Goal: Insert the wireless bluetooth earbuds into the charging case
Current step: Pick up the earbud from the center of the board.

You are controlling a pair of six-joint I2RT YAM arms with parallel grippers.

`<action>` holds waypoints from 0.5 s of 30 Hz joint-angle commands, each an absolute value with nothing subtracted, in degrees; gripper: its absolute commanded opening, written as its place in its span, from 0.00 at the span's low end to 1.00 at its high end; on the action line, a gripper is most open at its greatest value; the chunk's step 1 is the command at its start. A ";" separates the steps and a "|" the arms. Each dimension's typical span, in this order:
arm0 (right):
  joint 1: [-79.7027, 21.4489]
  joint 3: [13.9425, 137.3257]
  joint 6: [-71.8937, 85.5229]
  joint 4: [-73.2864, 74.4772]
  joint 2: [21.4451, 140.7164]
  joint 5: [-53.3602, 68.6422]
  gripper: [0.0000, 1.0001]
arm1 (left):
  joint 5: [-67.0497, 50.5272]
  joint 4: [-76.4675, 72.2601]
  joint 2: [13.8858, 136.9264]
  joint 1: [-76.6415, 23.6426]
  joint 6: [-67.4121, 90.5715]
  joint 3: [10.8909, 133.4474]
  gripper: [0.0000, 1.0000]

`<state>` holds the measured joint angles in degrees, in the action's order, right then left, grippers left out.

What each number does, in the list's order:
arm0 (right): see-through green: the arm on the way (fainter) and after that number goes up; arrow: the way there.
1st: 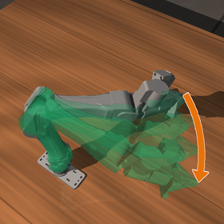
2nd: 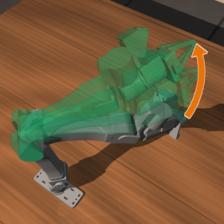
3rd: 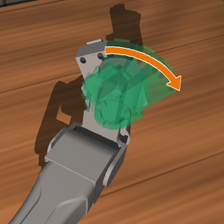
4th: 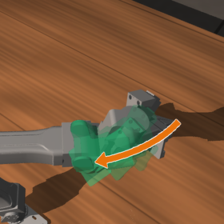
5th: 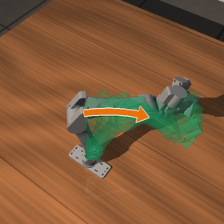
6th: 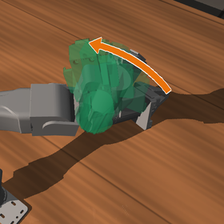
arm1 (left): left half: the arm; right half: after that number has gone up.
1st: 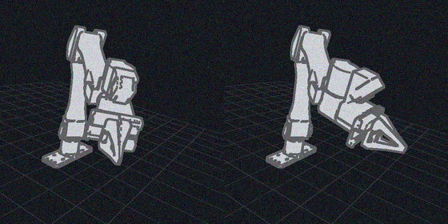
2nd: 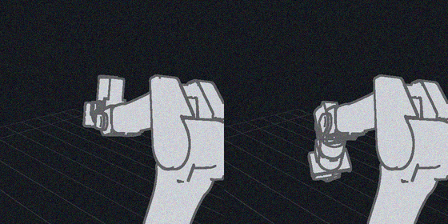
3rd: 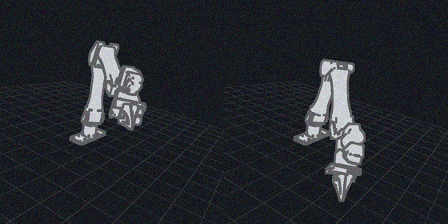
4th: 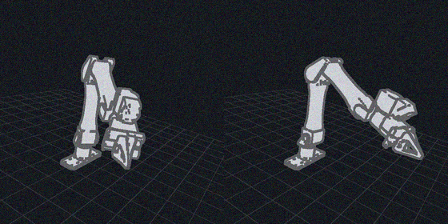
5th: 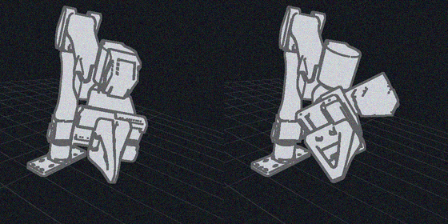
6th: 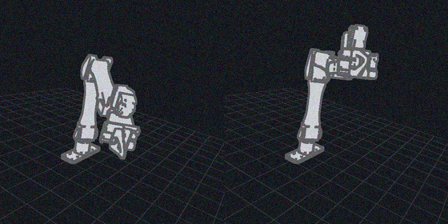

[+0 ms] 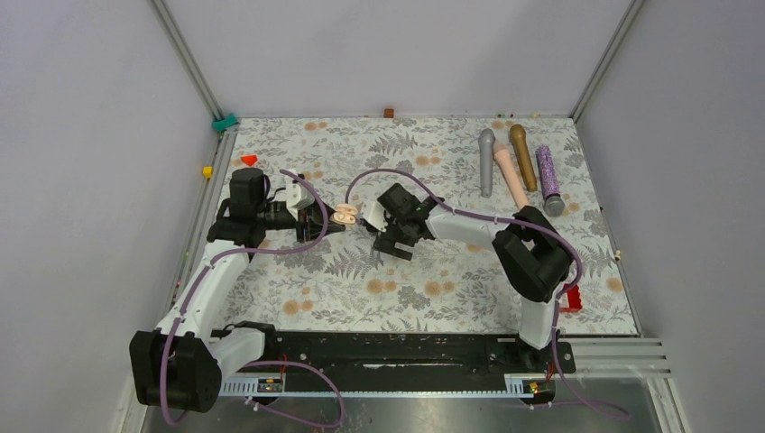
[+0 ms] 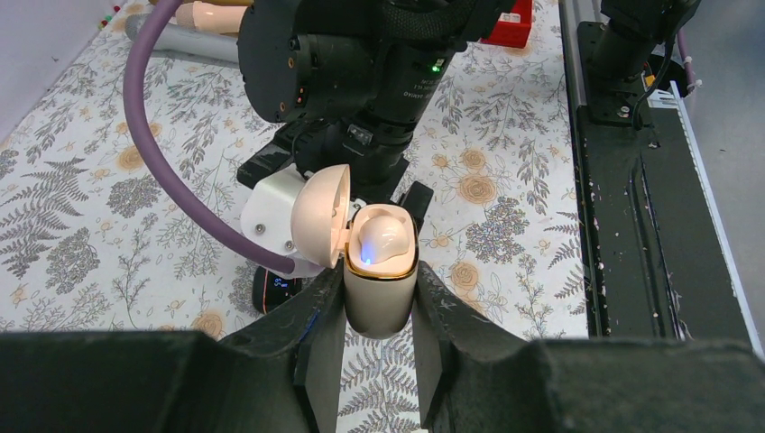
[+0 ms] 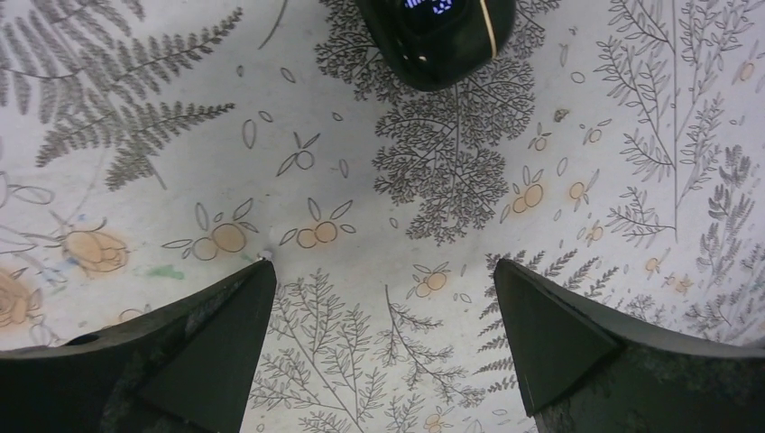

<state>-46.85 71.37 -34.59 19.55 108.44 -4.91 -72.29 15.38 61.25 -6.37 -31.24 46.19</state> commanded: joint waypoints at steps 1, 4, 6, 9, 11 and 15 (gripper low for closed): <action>-47.20 73.33 -32.28 20.76 103.87 -1.63 0.99 | -74.81 13.18 61.29 -6.06 -32.14 45.44 0.00; -46.82 73.08 -31.18 20.40 101.22 -3.46 0.99 | -74.95 13.18 61.29 -6.04 -32.09 45.44 0.00; -46.00 72.19 -28.56 20.00 98.97 -2.46 1.00 | -74.88 13.18 61.22 -6.06 -32.06 45.44 0.00; -43.50 70.74 -22.95 20.06 96.62 2.55 0.99 | -74.92 13.18 61.19 -6.03 -32.07 45.44 0.00; -41.68 69.86 -18.41 20.24 96.01 6.20 0.99 | -75.01 13.19 61.17 -6.04 -32.01 45.44 0.00; -38.79 67.04 -9.52 19.64 96.35 12.84 0.97 | -74.94 13.18 60.90 -5.95 -32.06 45.40 0.00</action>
